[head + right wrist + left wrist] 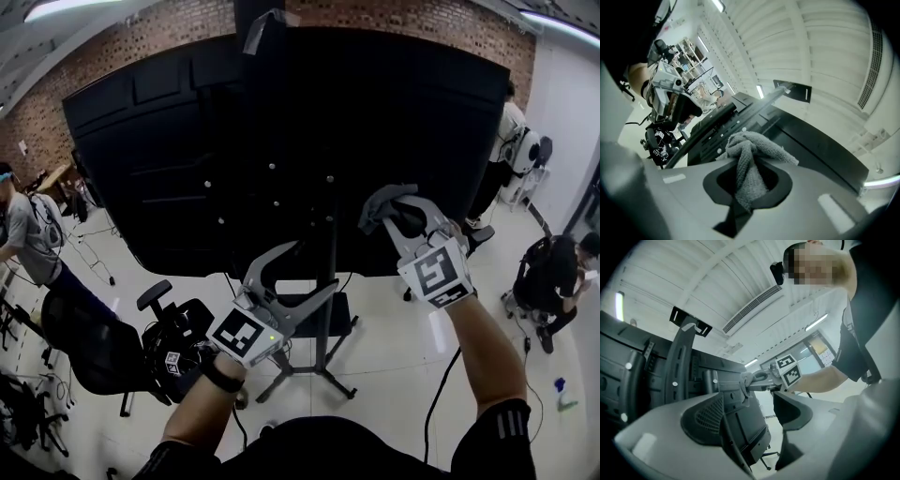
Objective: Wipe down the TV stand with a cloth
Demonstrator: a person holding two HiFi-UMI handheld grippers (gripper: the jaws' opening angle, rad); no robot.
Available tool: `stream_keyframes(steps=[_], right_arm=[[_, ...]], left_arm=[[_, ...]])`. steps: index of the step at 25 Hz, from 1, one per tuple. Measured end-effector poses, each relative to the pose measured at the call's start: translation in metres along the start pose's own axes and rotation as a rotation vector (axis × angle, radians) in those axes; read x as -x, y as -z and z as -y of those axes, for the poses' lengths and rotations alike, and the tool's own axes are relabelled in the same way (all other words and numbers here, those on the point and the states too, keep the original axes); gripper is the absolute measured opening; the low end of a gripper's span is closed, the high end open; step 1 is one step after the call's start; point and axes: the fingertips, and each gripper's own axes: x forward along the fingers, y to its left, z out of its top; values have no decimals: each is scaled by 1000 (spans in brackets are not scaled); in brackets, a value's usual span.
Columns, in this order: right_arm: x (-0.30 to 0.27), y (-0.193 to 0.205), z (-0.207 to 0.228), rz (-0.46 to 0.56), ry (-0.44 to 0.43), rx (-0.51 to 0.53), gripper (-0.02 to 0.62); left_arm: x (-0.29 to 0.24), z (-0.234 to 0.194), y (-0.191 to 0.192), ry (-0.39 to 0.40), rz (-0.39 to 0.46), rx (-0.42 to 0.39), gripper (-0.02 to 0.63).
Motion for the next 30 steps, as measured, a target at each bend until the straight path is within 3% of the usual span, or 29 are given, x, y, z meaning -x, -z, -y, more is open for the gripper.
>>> stream_keyframes(steps=[5, 14, 19, 23, 30], right_arm=[[-27, -49, -47, 53, -51, 20, 29], [-104, -135, -140, 23, -146, 217, 29], [-152, -187, -171, 6, -169, 386, 28], [-191, -214, -187, -73, -189, 489, 26], [-250, -225, -207, -289, -172, 811, 22]], left_arm=[[48, -32, -5, -59, -1, 26, 347], [131, -95, -13, -93, -10, -8, 348], [174, -131, -13, -126, -14, 0, 347], [201, -151, -12, -130, -17, -13, 347], [231, -181, -14, -134, 17, 13, 347]])
